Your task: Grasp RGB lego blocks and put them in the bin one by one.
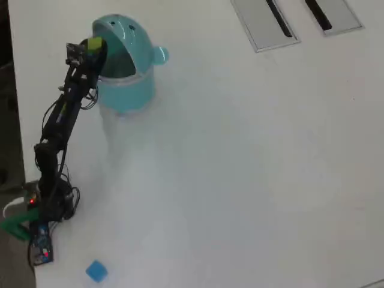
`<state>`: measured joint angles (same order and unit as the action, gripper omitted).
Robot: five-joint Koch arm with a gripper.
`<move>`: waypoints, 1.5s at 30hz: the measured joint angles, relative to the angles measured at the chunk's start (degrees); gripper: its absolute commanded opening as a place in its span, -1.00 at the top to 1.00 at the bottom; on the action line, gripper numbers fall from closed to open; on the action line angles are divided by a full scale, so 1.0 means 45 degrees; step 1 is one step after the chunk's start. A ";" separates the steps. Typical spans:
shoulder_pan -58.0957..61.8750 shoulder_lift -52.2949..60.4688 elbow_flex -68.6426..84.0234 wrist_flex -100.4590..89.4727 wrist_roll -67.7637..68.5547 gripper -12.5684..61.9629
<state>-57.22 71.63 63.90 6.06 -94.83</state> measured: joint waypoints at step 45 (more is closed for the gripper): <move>0.2754 0.7207 0.7695 -0.1387 -0.2109 -0.27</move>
<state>-44.82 104.06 98.53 -0.18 -104.33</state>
